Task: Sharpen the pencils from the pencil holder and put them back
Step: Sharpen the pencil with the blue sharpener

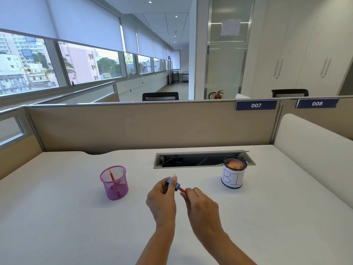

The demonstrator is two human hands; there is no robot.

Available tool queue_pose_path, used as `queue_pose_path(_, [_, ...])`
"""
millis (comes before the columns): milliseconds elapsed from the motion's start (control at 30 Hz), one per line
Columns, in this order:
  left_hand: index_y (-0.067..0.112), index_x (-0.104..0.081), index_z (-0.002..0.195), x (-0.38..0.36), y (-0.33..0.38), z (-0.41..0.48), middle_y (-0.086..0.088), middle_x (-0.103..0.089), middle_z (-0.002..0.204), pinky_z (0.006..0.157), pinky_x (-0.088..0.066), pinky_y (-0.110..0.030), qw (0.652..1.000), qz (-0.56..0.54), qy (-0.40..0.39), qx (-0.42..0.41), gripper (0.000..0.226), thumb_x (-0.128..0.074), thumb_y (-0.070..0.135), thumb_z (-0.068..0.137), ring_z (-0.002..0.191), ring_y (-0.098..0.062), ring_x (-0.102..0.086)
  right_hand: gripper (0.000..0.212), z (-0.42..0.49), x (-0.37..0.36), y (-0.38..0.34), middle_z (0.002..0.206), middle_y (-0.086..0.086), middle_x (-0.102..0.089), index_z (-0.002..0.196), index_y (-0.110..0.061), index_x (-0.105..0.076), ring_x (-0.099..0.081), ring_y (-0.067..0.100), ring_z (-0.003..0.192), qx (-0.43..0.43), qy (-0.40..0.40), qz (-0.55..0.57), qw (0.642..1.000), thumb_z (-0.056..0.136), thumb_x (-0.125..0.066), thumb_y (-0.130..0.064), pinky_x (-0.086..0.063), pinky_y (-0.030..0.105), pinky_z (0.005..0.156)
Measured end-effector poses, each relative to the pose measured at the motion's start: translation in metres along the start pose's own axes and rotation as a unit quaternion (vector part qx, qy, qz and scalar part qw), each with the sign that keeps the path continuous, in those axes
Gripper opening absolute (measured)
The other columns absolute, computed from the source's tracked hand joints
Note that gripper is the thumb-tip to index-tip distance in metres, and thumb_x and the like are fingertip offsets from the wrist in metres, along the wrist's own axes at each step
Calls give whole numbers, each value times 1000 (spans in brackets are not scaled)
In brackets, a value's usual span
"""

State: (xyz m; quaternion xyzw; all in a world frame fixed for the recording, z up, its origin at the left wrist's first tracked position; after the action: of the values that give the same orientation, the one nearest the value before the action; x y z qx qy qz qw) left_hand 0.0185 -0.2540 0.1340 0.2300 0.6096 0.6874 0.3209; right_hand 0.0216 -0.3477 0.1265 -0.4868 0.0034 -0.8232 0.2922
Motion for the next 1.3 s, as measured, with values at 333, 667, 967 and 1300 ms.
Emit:
queue_pose_path(333, [21, -65, 92, 0, -2, 9, 6, -68, 82, 65, -49, -13, 980, -100, -153, 77, 11, -56, 17, 87, 78, -10, -65, 36, 6, 14, -4, 54, -5, -42, 70, -12, -58, -34, 7, 46, -280, -149, 359, 878, 97, -45, -32, -25, 14, 44])
queue_pose_path(667, [8, -66, 88, -2, -7, 9, -2, -72, 67, 62, -56, -20, 913, -293, -196, 207, 23, -43, 15, 91, 61, -11, -67, 46, 4, 21, -9, 41, -1, -36, 58, 0, -60, -28, 4, 25, -473, -241, 759, 378, 95, -50, -24, -19, 9, 22])
queue_pose_path(967, [14, -70, 85, 7, -14, 16, -2, -73, 78, 72, -54, -23, 971, -157, -134, 117, 8, -63, 13, 81, 77, -16, -66, 10, 9, 15, -2, 61, -5, -48, 90, -13, -59, -41, 4, 51, -246, -194, 398, 862, 92, -55, -21, -30, 10, 46])
queue_pose_path(1300, [19, -66, 80, 1, -8, 4, 2, -68, 70, 66, -54, -18, 999, -30, 5, 41, 7, -68, 25, 77, 69, -12, -66, 35, 6, -6, 3, 48, -7, -55, 66, -25, -64, -43, 9, 34, 37, -19, -48, 998, 92, -47, -40, -12, 8, 35])
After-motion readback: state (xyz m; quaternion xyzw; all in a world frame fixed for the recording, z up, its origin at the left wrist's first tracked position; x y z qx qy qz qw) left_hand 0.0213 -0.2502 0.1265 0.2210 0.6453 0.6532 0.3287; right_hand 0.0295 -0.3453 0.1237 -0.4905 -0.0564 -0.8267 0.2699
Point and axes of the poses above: each hand's wrist, its own z-axis towards the middle knuckle, its own x-axis out of the back of the hand, y = z × x, the point moved 2 cm from there along z, towards the middle knuckle
